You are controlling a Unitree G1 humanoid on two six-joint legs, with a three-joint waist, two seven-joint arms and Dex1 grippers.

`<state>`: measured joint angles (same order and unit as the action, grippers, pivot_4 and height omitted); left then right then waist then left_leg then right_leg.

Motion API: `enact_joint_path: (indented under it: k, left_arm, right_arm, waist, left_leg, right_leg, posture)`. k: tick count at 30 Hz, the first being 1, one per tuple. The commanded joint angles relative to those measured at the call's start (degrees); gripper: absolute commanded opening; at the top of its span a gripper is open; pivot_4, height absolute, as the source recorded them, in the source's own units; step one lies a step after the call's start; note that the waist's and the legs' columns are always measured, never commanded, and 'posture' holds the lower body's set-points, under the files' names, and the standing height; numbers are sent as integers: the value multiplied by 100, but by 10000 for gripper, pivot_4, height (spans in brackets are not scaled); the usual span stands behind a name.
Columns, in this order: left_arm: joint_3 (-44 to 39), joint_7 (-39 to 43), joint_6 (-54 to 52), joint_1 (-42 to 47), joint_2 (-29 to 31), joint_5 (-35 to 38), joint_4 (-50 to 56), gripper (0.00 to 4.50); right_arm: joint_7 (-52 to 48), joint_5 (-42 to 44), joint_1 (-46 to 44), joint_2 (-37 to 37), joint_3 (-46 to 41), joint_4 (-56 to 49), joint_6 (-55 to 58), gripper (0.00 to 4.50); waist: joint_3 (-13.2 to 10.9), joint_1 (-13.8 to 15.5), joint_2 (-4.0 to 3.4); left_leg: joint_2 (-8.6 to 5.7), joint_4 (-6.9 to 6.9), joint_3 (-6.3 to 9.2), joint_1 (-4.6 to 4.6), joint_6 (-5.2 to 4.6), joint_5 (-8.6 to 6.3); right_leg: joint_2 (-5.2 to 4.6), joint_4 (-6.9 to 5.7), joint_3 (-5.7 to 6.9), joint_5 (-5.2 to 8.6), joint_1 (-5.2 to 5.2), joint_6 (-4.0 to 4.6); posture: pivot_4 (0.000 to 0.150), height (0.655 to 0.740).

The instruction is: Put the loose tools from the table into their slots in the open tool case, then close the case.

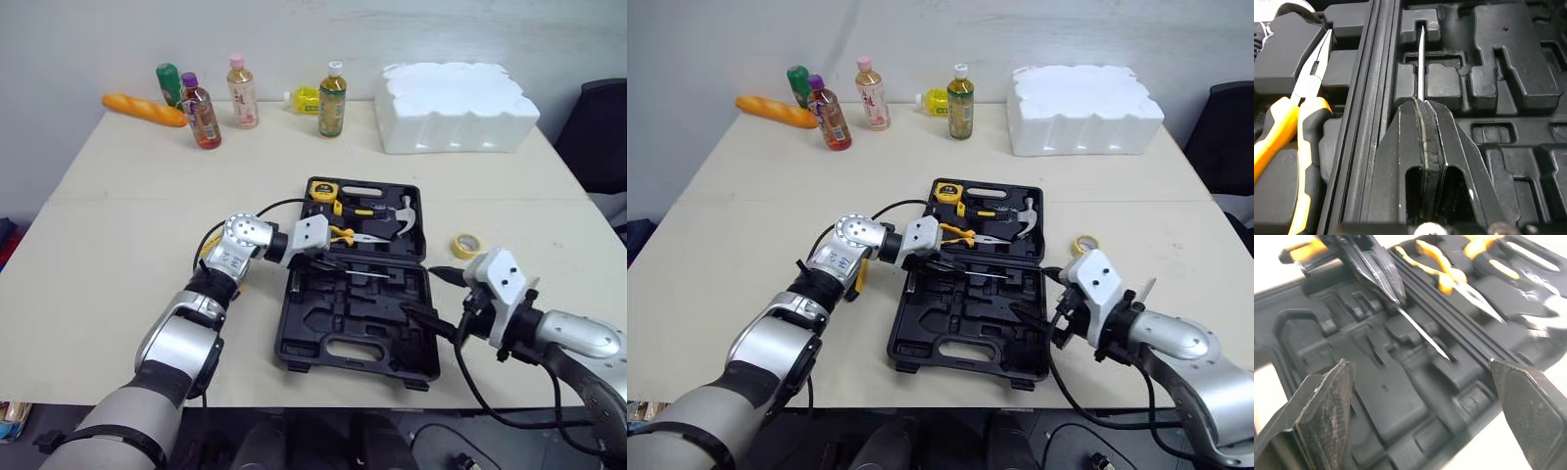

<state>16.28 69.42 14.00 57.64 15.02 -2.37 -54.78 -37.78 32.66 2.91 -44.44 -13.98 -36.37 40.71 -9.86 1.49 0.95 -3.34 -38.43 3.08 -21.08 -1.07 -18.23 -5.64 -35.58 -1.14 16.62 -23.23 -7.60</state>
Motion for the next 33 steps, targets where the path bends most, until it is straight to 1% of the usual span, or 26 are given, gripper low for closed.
enact_joint_path:
  k: [1,8,13,17,20,21,23,24,27,29,30,31,32,33]
  left_arm:
    - [350,-195,-87,-236,177,-585,-338,124]
    - [387,-231,-45,-269,227,-545,-287,124]
    - [126,55,-363,-301,249,-141,40,124]
    - [21,162,-590,-432,314,-51,381,124]
    - [-228,419,-953,-482,376,288,726,124]
    - [-414,535,-1310,-445,412,544,913,124]
    - [-810,745,-2028,-460,616,1087,1472,6669]
    - [-1006,843,-2450,-564,821,1346,1888,9509]
    - [-1360,928,-3296,-1075,1388,1807,3000,23078]
    - [-1778,752,-3739,-1711,1901,2067,3743,32528]
    - [-1876,658,-3888,-1897,2023,2152,3985,36994]
    - [-2154,451,-4038,-2179,2195,2248,4178,42114]
    - [-2449,260,-4148,-2450,2358,2315,4272,43869]
    - [-2658,109,-4236,-2654,2478,2376,4357,43869]
  right_arm:
    - [-247,102,316,-136,-606,-112,-200,45000]
    - [-491,207,797,-134,-1148,-178,-294,45000]
    - [-523,307,1176,-71,-1609,-276,-293,45000]
    - [-581,413,1459,-36,-1916,-349,-281,45000]
    - [-589,441,1598,-39,-2072,-334,-260,45000]
    - [-563,450,1618,-33,-2112,-327,-249,45000]
    - [-542,474,1712,-11,-2251,-322,-230,45000]
    - [-583,485,1832,2,-2393,-320,-229,45000]
    - [-744,547,2211,32,-2849,-264,-229,45000]
    - [-897,618,2536,72,-3365,-111,-195,45000]
    - [-945,640,2627,82,-3498,-67,-202,45000]
    - [-1057,656,2794,100,-3741,24,-215,45000]
    - [-1172,643,2962,119,-3973,144,-252,45000]
    - [-1258,635,3082,131,-4139,231,-280,45000]
  waist:
    - [18,0,3]
    - [42,-5,21]
    - [43,-14,24]
    - [43,-33,24]
    - [42,-32,24]
    - [42,-32,24]
    - [32,-33,21]
    - [23,-34,22]
    - [13,-40,13]
    - [12,-49,-4]
    - [13,-44,-15]
    - [12,-33,-14]
    - [10,-24,-17]
    - [8,-17,-20]
  left_leg:
    - [0,2,0,1,0,0]
    - [3,15,0,11,1,1]
    - [4,18,0,15,1,0]
    - [11,26,0,13,6,-3]
    - [15,29,0,11,9,-4]
    - [14,29,-1,7,9,-4]
    - [14,28,-1,-2,9,-4]
    - [14,27,-2,-10,9,-4]
    - [21,36,0,-19,18,-6]
    - [33,37,0,-18,28,-12]
    - [40,40,-2,-17,34,-17]
    - [42,41,-2,-13,36,-20]
    - [45,41,-2,-13,36,-23]
    - [47,41,-2,-15,33,-26]
  right_leg:
    - [0,0,0,0,0,0]
    - [0,3,-2,0,7,0]
    - [0,7,-2,0,12,0]
    - [4,11,-3,1,7,2]
    - [7,12,-3,2,2,4]
    - [6,12,-3,2,-2,4]
    - [5,9,-4,2,-12,5]
    - [5,5,-5,2,-21,5]
    - [2,4,-5,8,-37,14]
    - [-5,6,-11,14,-36,25]
    - [-6,6,-28,14,-35,25]
    - [-6,8,-48,17,-32,30]
    - [-4,20,-54,18,-32,32]
    - [-4,25,-57,18,-32,33]
  posture:
    - [1500,7383]
    - [1500,7383]
    - [1500,7383]
    - [1500,7383]
    - [1500,7383]
    - [1500,7383]
    - [1500,7383]
    - [1500,7383]
    - [1500,7383]
    - [1500,7383]
    - [1500,7383]
    - [1500,7383]
    - [1500,7383]
    - [1500,7383]
